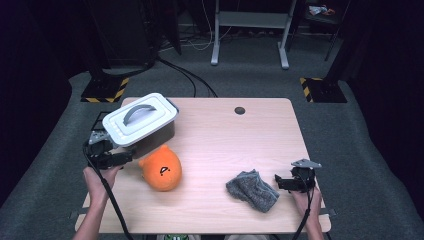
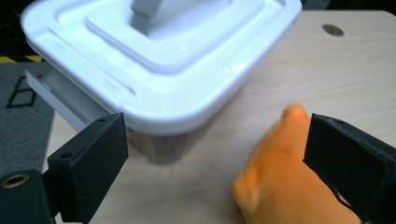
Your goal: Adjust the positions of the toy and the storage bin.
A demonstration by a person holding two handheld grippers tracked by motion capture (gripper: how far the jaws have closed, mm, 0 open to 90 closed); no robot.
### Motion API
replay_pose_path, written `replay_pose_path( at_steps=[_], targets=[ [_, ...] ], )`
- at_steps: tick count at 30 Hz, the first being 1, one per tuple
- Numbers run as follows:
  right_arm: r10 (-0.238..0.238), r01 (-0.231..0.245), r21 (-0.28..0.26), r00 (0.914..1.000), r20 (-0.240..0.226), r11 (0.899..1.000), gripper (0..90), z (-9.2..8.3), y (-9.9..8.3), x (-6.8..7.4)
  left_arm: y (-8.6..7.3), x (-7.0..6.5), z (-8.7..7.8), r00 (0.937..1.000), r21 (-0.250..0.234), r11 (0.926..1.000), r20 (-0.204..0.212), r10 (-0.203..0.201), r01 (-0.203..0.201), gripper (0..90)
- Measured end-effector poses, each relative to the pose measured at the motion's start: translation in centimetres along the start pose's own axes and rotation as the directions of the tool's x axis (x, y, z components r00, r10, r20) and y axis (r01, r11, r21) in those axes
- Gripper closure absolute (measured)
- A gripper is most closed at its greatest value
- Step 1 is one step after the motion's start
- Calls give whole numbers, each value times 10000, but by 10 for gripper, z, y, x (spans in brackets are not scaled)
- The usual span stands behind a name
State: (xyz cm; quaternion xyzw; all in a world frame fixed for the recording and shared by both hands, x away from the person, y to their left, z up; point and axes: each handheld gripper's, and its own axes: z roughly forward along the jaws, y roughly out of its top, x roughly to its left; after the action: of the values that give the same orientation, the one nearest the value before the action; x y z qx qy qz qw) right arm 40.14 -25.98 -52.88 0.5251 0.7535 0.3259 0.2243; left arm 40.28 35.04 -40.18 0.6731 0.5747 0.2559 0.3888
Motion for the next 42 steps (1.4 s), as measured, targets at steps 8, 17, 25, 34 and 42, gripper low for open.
replay_pose_path(
  at_steps=[8, 17, 25, 34, 42],
  targets=[
    [-12, 12, -2, 10000, -3, 10000, 46, 0, 0, 0, 22, 14, 27, 9976, 328, 9990, -637, -285, 306, 60],
    [-17, 17, -6, 10000, -4, 10000, 48, 0, 0, 0, 27, 29, 47, 9904, 382, 9971, -1244, -602, 655, 67],
    [-15, 15, -5, 10000, -2, 10000, 48, 0, 0, 0, 24, 36, 52, 9893, 336, 9961, -1242, -771, 819, 61],
    [-12, 12, -5, 10000, -2, 10000, 48, 0, 0, 0, 30, 31, 56, 9914, 531, 9983, -1296, -159, 229, 62],
    [-26, 26, -9, 10000, -3, 10000, 48, 0, 0, 0, 37, 27, 65, 9943, 673, 9977, -1056, 133, -62, 63]
  ],
)
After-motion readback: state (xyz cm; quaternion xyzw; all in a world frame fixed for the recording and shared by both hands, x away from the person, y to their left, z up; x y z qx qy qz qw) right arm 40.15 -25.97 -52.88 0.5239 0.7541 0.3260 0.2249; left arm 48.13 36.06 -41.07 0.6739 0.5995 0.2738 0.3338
